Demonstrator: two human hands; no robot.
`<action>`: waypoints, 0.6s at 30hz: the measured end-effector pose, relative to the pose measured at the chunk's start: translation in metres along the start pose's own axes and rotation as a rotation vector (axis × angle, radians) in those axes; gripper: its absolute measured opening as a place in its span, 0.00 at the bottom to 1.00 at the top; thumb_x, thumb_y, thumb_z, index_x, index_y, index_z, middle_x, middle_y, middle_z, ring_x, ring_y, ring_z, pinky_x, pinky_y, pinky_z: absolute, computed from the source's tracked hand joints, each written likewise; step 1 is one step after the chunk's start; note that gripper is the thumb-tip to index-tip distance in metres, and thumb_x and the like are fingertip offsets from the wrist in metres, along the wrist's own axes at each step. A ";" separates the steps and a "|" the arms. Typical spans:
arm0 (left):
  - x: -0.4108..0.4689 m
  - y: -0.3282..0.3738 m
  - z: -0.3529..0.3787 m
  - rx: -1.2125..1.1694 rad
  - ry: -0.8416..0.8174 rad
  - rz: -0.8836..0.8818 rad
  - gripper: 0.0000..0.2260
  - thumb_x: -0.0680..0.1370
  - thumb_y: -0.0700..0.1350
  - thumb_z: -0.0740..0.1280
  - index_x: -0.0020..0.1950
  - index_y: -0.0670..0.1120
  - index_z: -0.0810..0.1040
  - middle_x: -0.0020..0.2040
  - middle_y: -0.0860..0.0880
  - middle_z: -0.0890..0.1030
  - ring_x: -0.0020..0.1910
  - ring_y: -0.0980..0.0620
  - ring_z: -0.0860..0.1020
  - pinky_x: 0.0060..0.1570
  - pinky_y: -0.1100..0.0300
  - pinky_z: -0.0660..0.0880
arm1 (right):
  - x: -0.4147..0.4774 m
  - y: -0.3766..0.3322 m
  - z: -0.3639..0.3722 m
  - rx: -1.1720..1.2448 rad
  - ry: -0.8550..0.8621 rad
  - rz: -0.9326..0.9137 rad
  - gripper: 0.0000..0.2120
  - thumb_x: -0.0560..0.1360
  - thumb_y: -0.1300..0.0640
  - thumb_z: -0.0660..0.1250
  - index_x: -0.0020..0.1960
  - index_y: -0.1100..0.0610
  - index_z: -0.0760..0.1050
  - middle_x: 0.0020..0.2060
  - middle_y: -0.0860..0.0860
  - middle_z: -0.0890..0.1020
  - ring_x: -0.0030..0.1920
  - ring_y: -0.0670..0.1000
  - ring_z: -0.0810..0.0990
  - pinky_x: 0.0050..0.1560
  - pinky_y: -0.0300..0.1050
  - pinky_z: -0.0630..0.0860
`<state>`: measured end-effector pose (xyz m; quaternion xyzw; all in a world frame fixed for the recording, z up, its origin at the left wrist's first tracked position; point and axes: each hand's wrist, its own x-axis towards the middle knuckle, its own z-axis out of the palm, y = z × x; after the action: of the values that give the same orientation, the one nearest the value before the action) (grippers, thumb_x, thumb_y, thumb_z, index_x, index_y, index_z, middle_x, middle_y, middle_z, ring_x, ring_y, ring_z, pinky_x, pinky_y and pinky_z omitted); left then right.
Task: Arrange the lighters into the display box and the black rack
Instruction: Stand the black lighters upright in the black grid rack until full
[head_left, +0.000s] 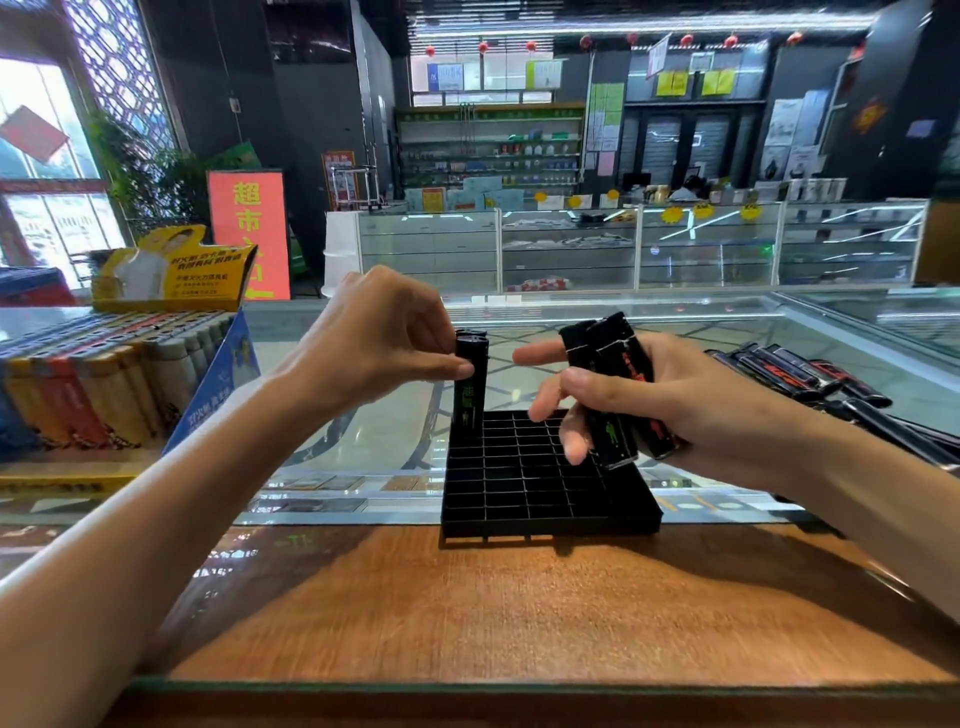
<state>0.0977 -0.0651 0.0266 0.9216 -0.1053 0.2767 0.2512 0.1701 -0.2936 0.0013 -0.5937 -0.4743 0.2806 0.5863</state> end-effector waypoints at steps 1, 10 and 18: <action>0.000 0.002 -0.001 0.037 0.040 0.023 0.15 0.61 0.52 0.75 0.37 0.43 0.80 0.32 0.51 0.81 0.29 0.60 0.79 0.31 0.72 0.73 | 0.000 0.000 0.000 -0.020 -0.009 -0.012 0.17 0.76 0.57 0.62 0.63 0.59 0.72 0.48 0.53 0.83 0.39 0.50 0.82 0.42 0.42 0.77; -0.007 0.033 0.005 -0.433 -0.125 0.143 0.14 0.69 0.47 0.71 0.52 0.42 0.82 0.44 0.48 0.84 0.42 0.51 0.81 0.44 0.56 0.79 | 0.004 0.002 0.005 -0.146 -0.078 -0.071 0.13 0.75 0.55 0.64 0.55 0.62 0.76 0.48 0.57 0.84 0.38 0.51 0.82 0.44 0.39 0.77; -0.006 0.025 0.006 -0.609 -0.192 0.070 0.11 0.67 0.41 0.71 0.49 0.41 0.82 0.42 0.46 0.85 0.40 0.52 0.82 0.44 0.62 0.79 | 0.003 0.000 0.006 -0.006 -0.143 -0.031 0.13 0.76 0.56 0.61 0.57 0.60 0.75 0.52 0.60 0.82 0.45 0.53 0.83 0.46 0.44 0.78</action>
<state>0.0872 -0.0891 0.0287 0.8216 -0.2381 0.1529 0.4948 0.1657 -0.2878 0.0007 -0.5665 -0.5251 0.3115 0.5534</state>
